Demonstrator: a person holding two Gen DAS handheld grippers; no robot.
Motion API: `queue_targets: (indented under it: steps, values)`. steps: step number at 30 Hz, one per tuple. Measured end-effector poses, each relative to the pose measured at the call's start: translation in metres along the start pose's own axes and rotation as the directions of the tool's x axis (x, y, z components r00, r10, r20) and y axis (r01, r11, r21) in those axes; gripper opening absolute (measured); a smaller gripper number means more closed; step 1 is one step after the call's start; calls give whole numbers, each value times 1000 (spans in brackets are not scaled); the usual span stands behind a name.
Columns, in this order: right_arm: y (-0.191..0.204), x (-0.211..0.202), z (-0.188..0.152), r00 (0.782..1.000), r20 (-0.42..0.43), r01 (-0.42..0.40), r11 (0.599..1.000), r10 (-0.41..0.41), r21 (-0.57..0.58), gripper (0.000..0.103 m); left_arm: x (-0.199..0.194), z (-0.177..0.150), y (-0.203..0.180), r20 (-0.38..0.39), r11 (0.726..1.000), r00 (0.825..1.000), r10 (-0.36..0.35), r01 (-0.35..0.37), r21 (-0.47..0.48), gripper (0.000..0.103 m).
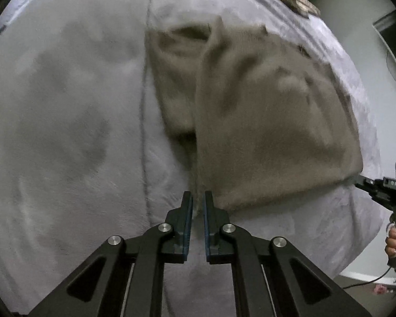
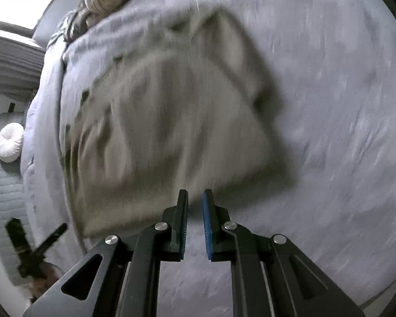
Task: Fold small clothes
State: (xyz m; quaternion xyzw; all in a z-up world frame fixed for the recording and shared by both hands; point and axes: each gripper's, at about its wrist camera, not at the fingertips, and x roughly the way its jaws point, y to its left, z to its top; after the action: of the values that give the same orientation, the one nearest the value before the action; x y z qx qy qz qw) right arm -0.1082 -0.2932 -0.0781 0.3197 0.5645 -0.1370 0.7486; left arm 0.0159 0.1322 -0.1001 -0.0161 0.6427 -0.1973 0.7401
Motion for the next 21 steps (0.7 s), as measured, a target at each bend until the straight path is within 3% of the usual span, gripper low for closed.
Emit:
queue_targets:
  steps: [5,10,13,18,21]
  values:
    - [2,14,30,999,20,42,999,-41,-8,13,6,51,-16,66,1000,998,21,-20,-10,7]
    - [-14,37,39,997,-17,79,997,-78,18,12,49,104,-48,109,997,991,77,-75,-15,7]
    - [-35,45,37,998,-21,53,997,-52,49,4,73,120,-35,92,992,990,105,-99,-74,7]
    - [-43,40,36,999,-16,36,997,-35,74,2,80,121,-18,92,994,993,72,-64,-87,7]
    - [-42,33,31,999,-22,46,994,-44,97,6,73,115,-10,78,987,987,144,-137,-83,7]
